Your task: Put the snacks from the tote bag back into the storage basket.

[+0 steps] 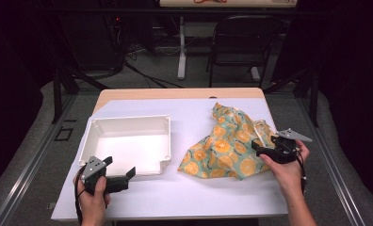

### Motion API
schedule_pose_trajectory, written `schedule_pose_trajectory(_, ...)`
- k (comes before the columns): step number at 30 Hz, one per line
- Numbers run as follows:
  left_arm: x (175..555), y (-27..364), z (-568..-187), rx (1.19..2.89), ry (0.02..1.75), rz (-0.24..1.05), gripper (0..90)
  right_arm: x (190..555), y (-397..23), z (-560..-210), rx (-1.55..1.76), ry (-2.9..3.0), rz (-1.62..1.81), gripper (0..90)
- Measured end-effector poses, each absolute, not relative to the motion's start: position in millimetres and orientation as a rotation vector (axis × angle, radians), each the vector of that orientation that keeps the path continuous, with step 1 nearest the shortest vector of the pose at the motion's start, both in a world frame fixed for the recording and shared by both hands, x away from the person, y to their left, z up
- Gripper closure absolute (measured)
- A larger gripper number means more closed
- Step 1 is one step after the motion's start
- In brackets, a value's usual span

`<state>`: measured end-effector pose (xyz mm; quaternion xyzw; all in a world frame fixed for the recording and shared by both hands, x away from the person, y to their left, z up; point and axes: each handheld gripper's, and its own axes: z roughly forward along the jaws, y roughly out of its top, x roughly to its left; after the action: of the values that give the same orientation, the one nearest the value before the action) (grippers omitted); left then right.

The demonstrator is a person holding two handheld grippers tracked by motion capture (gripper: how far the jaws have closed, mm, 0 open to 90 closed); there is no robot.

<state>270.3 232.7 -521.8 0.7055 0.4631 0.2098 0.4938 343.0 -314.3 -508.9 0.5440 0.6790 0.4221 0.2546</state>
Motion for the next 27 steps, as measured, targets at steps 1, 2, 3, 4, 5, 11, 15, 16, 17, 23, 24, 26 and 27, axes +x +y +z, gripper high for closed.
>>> schedule_pose_trajectory(1, 271, 230, -521, 1.717, 1.123, 0.505, 0.1, 342, -313, -511, 1.481, 1.832, 1.081, 26.9)
schedule_pose_trajectory(2, 273, 227, -521, 1.719, 1.114, 0.503, 0.1, 342, -313, -512, 1.488, 1.824, 1.065, 29.7)
schedule_pose_trajectory(3, 274, 224, -520, 1.722, 1.111, 0.5, 0.1, 342, -313, -512, 1.498, 1.808, 1.044, 30.7)
schedule_pose_trajectory(4, 274, 224, -520, 1.722, 1.111, 0.5, 0.1, 342, -313, -512, 1.498, 1.808, 1.044, 30.7)
schedule_pose_trajectory(5, 276, 220, -518, 1.736, 1.103, 0.498, 0.1, 343, -315, -512, 1.514, 1.758, 0.998, 27.0)
schedule_pose_trajectory(11, 281, 206, -510, 1.758, 1.069, 0.5, 0.4, 352, -321, -518, 1.596, 1.729, 0.91, 59.2)
schedule_pose_trajectory(15, 285, 190, -501, 1.752, 1.046, 0.488, 0.6, 349, -331, -519, 1.627, 1.701, 1.075, 88.5)
schedule_pose_trajectory(16, 285, 190, -501, 1.752, 1.046, 0.488, 0.6, 349, -331, -519, 1.627, 1.701, 1.075, 88.5)
schedule_pose_trajectory(17, 286, 183, -499, 1.753, 1.028, 0.48, 0.6, 344, -331, -515, 1.582, 1.693, 1.101, 90.0)
schedule_pose_trajectory(23, 293, 164, -493, 1.754, 0.995, 0.453, 0.9, 323, -320, -496, 1.426, 1.693, 1.22, 90.0)
schedule_pose_trajectory(24, 295, 159, -492, 1.752, 0.985, 0.446, 1.1, 320, -317, -494, 1.413, 1.694, 1.235, 90.0)
schedule_pose_trajectory(26, 297, 152, -490, 1.75, 0.972, 0.436, 1.2, 312, -308, -488, 1.362, 1.72, 1.271, 90.0)
schedule_pose_trajectory(27, 297, 152, -490, 1.75, 0.972, 0.436, 1.3, 312, -308, -488, 1.362, 1.72, 1.271, 90.0)
